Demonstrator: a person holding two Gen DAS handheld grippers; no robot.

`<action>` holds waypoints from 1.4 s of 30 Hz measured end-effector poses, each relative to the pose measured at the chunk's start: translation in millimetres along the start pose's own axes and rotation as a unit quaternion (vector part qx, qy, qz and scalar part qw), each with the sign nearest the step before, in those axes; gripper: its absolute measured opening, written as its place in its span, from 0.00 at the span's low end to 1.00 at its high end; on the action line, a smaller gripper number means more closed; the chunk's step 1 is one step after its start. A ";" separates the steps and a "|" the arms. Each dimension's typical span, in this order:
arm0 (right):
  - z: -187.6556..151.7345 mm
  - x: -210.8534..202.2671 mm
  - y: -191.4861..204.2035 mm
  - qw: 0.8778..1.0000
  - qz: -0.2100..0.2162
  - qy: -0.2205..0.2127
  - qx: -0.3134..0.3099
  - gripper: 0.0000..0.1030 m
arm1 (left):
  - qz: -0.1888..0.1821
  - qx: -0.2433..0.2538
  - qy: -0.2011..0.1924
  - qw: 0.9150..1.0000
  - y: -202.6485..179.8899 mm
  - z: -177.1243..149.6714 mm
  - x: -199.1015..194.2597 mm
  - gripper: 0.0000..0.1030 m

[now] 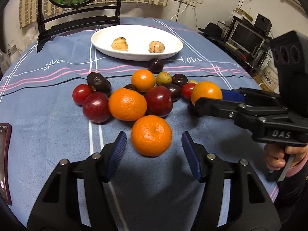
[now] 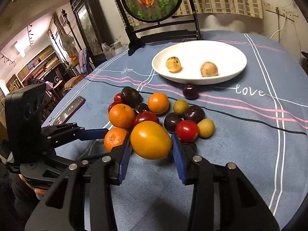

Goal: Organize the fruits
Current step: 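Grasp a tangerine with the left tool while the right tool grasps a yellow-orange fruit, then place both fruits on the white plate and open both tools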

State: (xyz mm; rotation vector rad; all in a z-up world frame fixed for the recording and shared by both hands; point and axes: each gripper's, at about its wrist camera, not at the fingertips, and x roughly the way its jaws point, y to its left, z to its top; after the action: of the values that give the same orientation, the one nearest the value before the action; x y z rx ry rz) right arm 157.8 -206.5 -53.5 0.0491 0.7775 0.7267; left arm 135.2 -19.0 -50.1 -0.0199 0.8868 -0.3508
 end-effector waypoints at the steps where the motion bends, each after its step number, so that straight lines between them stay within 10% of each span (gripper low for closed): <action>1: -0.4 -0.6 -0.8 1.000 0.000 -0.001 0.001 0.41 | 0.004 0.003 0.001 1.000 -1.6 0.0 1.5 0.59; 16: 0.4 -4.4 -9.2 1.000 -0.005 -0.008 0.019 0.41 | 0.036 0.017 0.013 0.999 -7.7 2.5 11.4 0.44; 24: 0.8 -2.9 -14.4 1.000 -0.003 -0.009 0.030 0.41 | -0.026 -0.008 -0.018 0.999 3.8 14.5 -26.2 0.44; 34: 77.1 1.2 -61.3 0.990 -0.056 -0.095 0.090 0.41 | -0.009 -0.017 -0.075 0.997 36.9 138.4 -22.3 0.44; 42: 122.8 66.8 -117.6 0.983 -0.099 -0.068 0.140 0.41 | 0.038 -0.062 -0.007 0.997 80.0 213.0 73.7 0.44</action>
State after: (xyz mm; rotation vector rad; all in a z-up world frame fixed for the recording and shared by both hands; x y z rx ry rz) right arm 338.8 -228.1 -41.0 0.2703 0.7381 0.4177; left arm 363.4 6.7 16.7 -0.1025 0.8911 -0.2241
